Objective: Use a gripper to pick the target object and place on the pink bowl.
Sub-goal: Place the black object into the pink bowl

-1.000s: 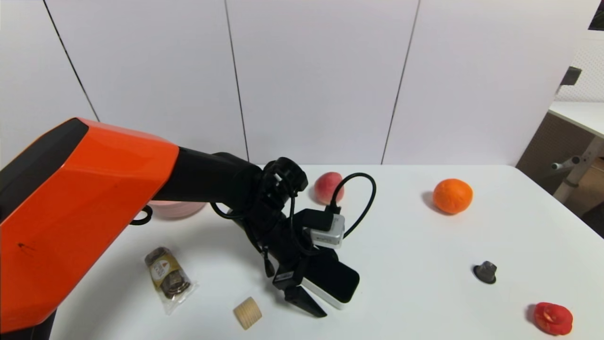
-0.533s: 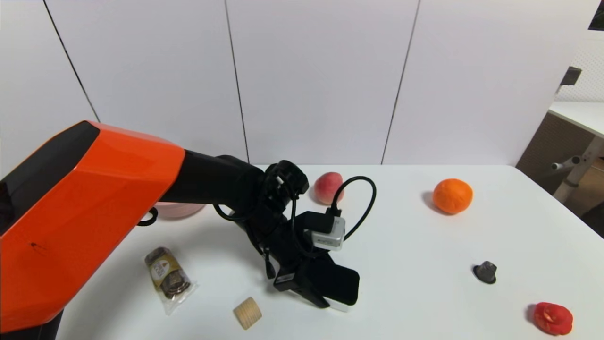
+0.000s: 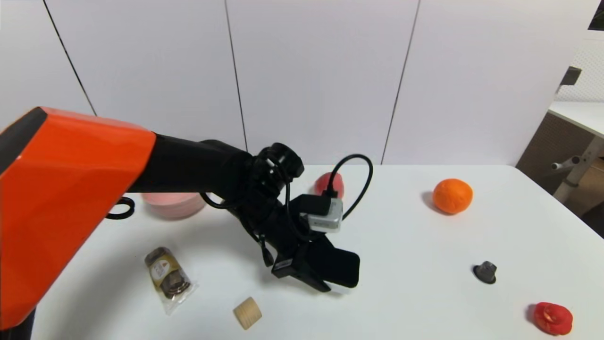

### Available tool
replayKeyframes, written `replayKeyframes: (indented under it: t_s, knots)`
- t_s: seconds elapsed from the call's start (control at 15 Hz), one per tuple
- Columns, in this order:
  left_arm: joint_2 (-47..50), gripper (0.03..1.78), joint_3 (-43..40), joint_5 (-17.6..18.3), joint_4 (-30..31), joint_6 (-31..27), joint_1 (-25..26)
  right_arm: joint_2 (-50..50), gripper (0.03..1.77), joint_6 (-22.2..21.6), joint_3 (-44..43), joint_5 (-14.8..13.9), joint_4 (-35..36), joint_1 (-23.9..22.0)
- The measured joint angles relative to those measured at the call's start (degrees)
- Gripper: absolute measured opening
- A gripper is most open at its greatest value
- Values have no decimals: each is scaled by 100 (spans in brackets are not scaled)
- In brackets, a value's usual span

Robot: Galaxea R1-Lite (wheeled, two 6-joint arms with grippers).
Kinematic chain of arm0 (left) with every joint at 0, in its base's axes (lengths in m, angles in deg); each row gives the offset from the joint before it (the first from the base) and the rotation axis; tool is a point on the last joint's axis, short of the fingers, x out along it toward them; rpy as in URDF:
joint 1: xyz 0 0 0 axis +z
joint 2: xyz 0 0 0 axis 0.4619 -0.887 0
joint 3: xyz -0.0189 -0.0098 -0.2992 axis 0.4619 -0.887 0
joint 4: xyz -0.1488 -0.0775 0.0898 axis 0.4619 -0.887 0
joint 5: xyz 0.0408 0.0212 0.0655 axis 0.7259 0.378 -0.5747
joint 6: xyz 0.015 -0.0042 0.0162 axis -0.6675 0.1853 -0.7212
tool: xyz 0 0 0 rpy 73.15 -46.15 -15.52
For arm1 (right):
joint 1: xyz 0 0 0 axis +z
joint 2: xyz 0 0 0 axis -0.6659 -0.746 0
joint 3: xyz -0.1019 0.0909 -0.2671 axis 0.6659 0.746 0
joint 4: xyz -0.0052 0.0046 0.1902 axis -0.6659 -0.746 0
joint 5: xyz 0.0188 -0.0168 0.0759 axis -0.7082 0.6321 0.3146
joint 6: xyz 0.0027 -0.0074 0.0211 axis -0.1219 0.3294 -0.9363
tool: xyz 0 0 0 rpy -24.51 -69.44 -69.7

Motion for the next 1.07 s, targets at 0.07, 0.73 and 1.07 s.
replayKeyframes:
  t_s: [0.07,0.73,1.07]
  knots:
    - [155,101,67,-33,2,94,134,0,171,0,0,0,0,0]
    - [913,101,552,-344,44,859,3244,0,171,0,0,0,0,-1]
    - [288,101,1178,-74,76,931,3901,0,171,0,0,0,-2,2]
